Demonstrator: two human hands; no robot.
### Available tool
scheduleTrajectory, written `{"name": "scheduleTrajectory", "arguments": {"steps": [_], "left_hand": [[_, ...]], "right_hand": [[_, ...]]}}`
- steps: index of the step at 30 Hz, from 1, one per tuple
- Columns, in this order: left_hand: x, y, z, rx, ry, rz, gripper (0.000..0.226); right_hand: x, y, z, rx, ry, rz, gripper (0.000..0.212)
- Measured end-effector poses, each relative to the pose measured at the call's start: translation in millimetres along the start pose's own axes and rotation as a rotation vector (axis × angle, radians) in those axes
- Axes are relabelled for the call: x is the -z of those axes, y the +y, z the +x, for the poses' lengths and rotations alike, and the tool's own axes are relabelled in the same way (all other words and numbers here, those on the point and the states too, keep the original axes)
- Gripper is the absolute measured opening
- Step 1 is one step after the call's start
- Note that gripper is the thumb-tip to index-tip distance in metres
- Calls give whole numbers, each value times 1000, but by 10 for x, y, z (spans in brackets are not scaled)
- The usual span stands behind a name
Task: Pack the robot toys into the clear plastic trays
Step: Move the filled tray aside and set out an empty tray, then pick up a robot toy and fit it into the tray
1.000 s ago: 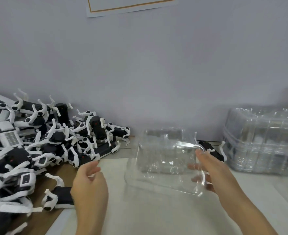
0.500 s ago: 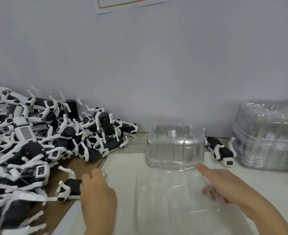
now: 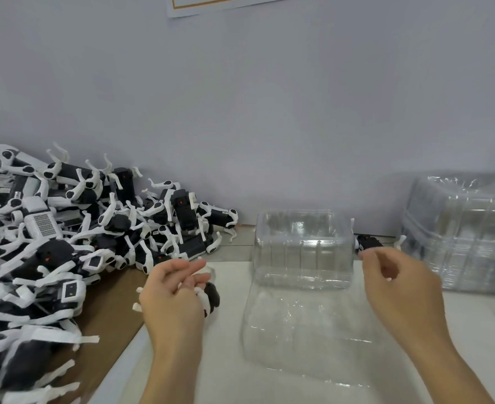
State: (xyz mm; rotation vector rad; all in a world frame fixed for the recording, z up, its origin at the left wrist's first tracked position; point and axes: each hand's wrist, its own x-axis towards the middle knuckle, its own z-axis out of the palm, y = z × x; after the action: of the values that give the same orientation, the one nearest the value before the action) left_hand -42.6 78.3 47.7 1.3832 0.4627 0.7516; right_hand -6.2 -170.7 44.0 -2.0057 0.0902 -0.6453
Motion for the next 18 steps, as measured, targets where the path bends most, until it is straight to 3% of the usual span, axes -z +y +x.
{"name": "scheduleTrajectory", "arguments": {"steps": [3, 6, 9, 12, 15, 18], "left_hand": [[-74, 123, -61, -62, -73, -57, 36], [-186, 292, -177, -148, -190, -93, 35], [-329, 464, -345, -307, -327, -75, 39], [-482, 573, -559, -438, -530, -66, 44], [-619, 562, -784, -542, -770, 49, 48], [-688, 488, -897, -575, -937, 169, 45]], "right_hand": [[-52, -157, -41, 41, -46, 172, 22], [-109, -255, -87, -19, -208, 261, 24], [-171, -356, -137, -273, -463, 398, 29], [-156, -437, -151, -582, -682, 658, 52], [-36, -486, -144, -639, -799, 990, 59], [84, -443, -106, -675, -778, 1290, 67]]}}
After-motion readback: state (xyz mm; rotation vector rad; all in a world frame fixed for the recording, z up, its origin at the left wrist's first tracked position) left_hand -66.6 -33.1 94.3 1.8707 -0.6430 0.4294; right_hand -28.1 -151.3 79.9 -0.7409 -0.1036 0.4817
